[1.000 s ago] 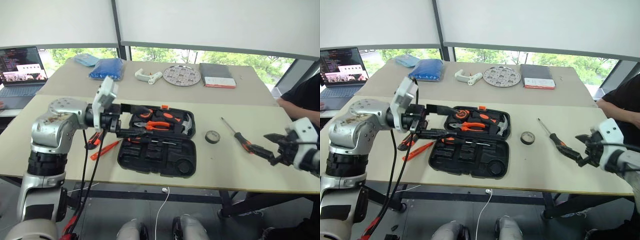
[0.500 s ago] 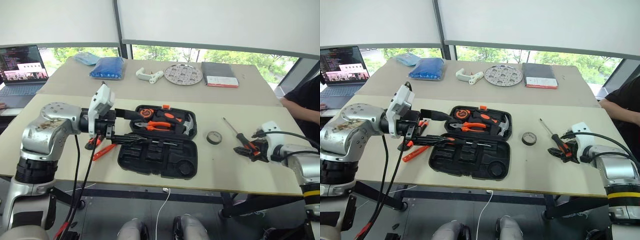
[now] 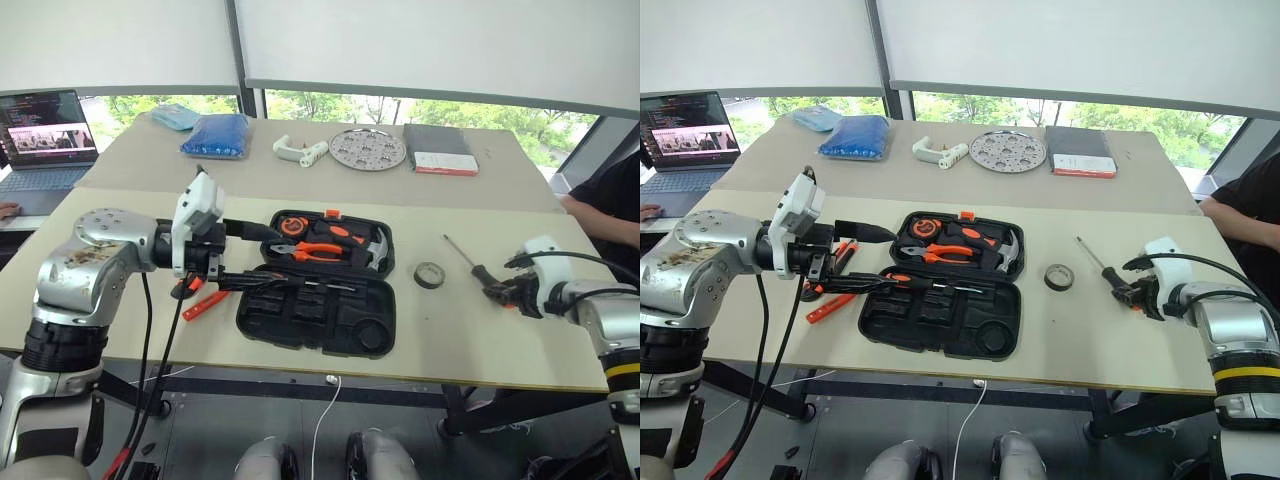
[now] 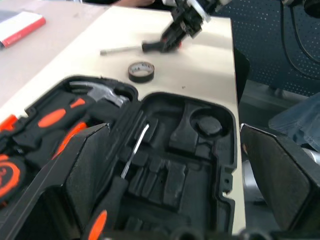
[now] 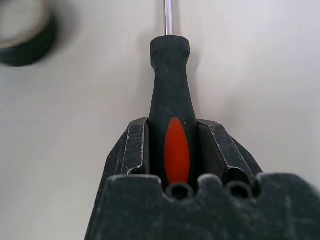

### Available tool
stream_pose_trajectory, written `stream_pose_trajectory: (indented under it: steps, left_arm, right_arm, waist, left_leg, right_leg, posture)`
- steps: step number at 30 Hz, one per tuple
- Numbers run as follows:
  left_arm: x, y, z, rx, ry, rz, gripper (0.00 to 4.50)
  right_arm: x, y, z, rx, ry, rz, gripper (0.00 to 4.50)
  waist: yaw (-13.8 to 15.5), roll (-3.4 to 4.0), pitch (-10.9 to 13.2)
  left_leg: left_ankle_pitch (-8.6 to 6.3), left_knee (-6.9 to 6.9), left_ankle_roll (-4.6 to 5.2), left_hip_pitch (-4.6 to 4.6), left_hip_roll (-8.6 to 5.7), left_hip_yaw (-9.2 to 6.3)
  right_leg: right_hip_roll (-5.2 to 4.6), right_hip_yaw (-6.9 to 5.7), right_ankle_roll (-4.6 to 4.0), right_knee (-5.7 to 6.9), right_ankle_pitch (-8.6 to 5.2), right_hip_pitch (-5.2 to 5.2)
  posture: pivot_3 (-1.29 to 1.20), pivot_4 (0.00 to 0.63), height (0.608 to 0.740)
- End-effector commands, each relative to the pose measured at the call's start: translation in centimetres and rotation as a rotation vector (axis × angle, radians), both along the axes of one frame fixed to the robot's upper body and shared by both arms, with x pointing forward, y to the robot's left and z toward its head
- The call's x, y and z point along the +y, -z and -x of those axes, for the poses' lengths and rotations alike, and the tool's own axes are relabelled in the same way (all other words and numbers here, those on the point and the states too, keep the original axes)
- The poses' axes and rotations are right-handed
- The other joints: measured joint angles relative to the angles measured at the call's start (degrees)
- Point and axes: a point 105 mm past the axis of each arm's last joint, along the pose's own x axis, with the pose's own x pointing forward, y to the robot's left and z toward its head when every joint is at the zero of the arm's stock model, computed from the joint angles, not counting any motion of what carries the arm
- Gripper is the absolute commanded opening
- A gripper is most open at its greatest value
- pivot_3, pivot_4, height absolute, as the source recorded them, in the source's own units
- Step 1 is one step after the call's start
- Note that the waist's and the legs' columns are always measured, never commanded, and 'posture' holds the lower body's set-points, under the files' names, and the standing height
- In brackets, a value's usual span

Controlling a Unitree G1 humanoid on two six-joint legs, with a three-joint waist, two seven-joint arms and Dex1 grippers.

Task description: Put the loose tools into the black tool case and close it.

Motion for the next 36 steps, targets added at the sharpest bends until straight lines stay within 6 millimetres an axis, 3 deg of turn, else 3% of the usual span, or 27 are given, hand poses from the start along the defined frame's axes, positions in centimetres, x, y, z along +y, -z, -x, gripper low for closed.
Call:
stream_pose_trajectory:
  steps: [1, 5, 11, 13, 23, 33, 35, 36]
  left_arm:
    - [1.2, 0.5, 0.3, -0.007, 0.009, -0.055, 4.50]
    - [3.1, 1.3, 0.1, 0.001, -0.037, -0.095, 4.50]
    - [5.4, 2.0, 1.0, 0.023, -0.078, -0.150, 4.50]
    - [5.5, 1.9, 1.1, 0.016, -0.089, -0.151, 4.50]
    - [5.5, 1.6, 1.2, 0.000, -0.120, -0.136, 4.50]
    - [5.2, 1.4, 0.6, -0.020, -0.127, -0.127, 4.50]
    - [5.0, 1.2, 0.4, -0.027, -0.125, -0.123, 4.50]
    - [5.0, 1.1, 0.4, -0.029, -0.124, -0.122, 4.50]
  right_arm:
    - [5.9, -6.2, 0.1, -0.165, -0.348, 0.046, 1.01]
    - [13.2, -7.2, 1.9, -0.132, -0.710, 0.079, 1.01]
    - [20.6, -5.2, 3.0, -0.090, -1.016, 0.183, 1.01]
    - [21.8, -4.2, 3.0, -0.069, -1.050, 0.204, 1.01]
    - [23.4, -1.6, 2.7, -0.010, -1.055, 0.234, 1.01]
    - [22.3, -1.4, 2.6, 0.026, -1.033, 0.247, 1.01]
    - [22.1, -1.3, 2.6, 0.032, -1.030, 0.250, 2.02]
    - [22.1, -1.3, 2.6, 0.034, -1.030, 0.250, 2.20]
  waist:
    - [-0.4, 0.12, 0.0]
    - [-0.9, 0.13, 0.0]
    - [-0.6, 0.13, 0.0]
    - [-0.3, 0.13, 0.0]
    - [0.4, 0.11, 0.0]
    - [0.0, 0.11, 0.0]
    - [0.0, 0.11, 0.0]
    - [0.0, 0.11, 0.0]
  left_leg:
    - [0.01, -0.02, -0.02, -0.01, 0.02, 0.00]
    - [0.17, -0.35, -0.26, 0.06, 0.04, 0.05]
    - [0.22, -0.47, -0.35, -0.03, 0.06, 0.07]
    - [0.23, -0.45, -0.35, -0.24, 0.03, 0.09]
    - [0.21, -0.23, -0.32, -0.59, -0.05, 0.09]
    - [0.22, -0.23, -0.33, -0.52, 0.02, 0.10]
    - [0.22, -0.23, -0.33, -0.53, 0.01, 0.10]
    - [0.22, -0.23, -0.33, -0.53, 0.01, 0.10]
  right_leg:
    - [0.00, 0.04, 0.00, 0.00, 0.00, -0.03]
    - [0.05, 0.18, -0.02, -0.02, -0.01, -0.16]
    - [0.05, 0.11, -0.14, 0.01, -0.08, -0.37]
    - [0.06, 0.08, -0.15, 0.06, -0.08, -0.58]
    - [0.08, -0.29, -0.18, 0.05, -0.09, -0.70]
    - [0.16, -0.28, -0.19, 0.13, -0.09, -0.70]
    - [0.15, -0.28, -0.19, 0.12, -0.09, -0.70]
    - [0.15, -0.28, -0.19, 0.12, -0.09, -0.70]
  posture:
    - [0.00, 0.150, 0.718]
    - [0.00, 0.150, 0.718]
    - [0.00, 0.150, 0.718]
    - [0.00, 0.150, 0.718]
    - [0.00, 0.150, 0.718]
    - [0.00, 0.150, 0.718]
    - [0.00, 0.150, 0.718]
    - [0.00, 0.150, 0.718]
